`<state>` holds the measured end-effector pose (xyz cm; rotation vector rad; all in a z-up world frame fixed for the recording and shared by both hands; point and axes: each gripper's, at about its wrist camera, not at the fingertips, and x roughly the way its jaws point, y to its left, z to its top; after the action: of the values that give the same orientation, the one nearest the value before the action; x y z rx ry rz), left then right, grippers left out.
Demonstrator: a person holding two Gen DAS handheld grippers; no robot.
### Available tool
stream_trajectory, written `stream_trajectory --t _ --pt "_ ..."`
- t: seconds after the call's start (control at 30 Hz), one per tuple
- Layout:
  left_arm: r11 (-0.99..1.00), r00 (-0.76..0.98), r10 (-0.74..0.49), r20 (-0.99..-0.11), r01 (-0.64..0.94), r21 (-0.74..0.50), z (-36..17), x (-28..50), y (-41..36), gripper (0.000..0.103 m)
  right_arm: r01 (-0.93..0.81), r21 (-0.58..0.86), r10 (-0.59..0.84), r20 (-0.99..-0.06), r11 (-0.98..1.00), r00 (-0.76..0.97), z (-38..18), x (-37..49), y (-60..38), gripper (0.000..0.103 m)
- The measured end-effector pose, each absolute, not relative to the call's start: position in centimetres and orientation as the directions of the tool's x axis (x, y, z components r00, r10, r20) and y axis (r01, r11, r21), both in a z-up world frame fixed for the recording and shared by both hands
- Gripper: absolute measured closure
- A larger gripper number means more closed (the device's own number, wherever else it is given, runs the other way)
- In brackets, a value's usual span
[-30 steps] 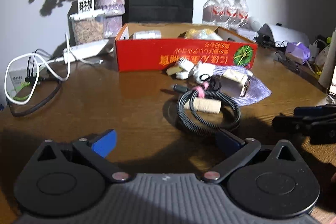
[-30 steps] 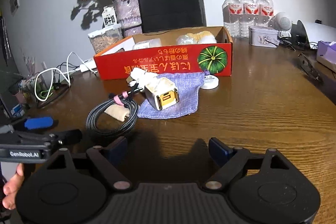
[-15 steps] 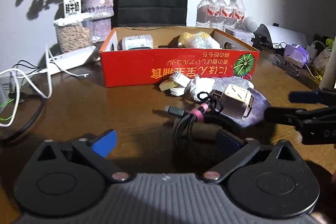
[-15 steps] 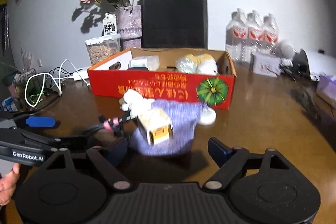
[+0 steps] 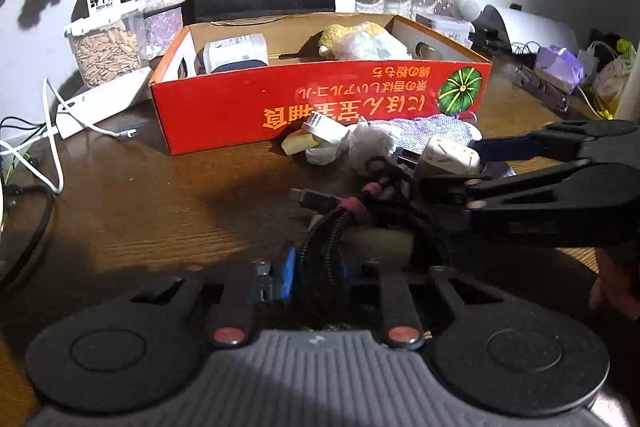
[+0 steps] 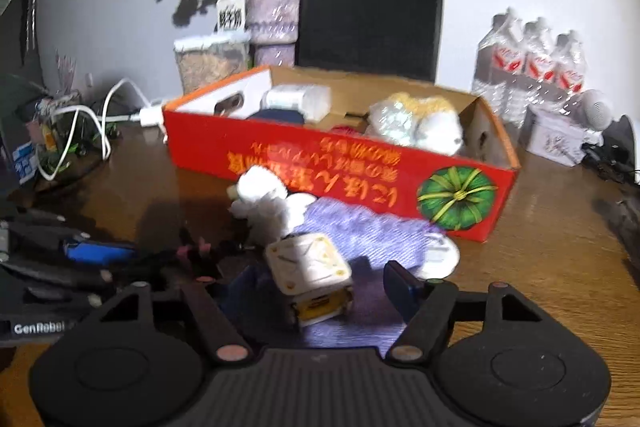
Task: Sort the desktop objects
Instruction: 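Grasp the braided black-white cable with the left tool while the right tool grasps the yellow cube, then carry the cable and yellow cube into the cardboard box and lower them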
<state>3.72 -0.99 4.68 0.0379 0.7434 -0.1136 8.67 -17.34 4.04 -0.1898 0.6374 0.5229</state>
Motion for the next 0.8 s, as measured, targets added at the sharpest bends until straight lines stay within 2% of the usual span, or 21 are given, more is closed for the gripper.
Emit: stream_trajectory --t 0.03,0.2,0.47,0.8 --pt "0.993 0.741 -0.099 -0.664 0.12 -0.014 4.9 3.4 -1.2 0.083 -0.521 -0.012 0.402 -0.622 0.853 0.672 3.8 8.7 -17.1 0.06" --pt "0.992 0.801 -0.103 -0.589 0.125 -0.004 6.9 1.0 -2.0 0.084 -0.499 0.018 0.407 -0.605 0.866 0.684 4.2 7.4 -17.6 0.065" --pt "0.989 0.883 -0.142 -0.447 0.113 -0.09 13.1 -2.2 -1.5 0.085 -0.422 0.052 0.39 -0.497 0.905 0.776 8.1 3.5 -21.6 0.065" --pt "0.991 0.907 -0.128 -0.4 0.1 -0.092 15.5 -3.9 -1.4 0.085 -0.371 0.048 0.359 -0.4 0.927 0.843 11.6 -0.7 -25.2 0.065"
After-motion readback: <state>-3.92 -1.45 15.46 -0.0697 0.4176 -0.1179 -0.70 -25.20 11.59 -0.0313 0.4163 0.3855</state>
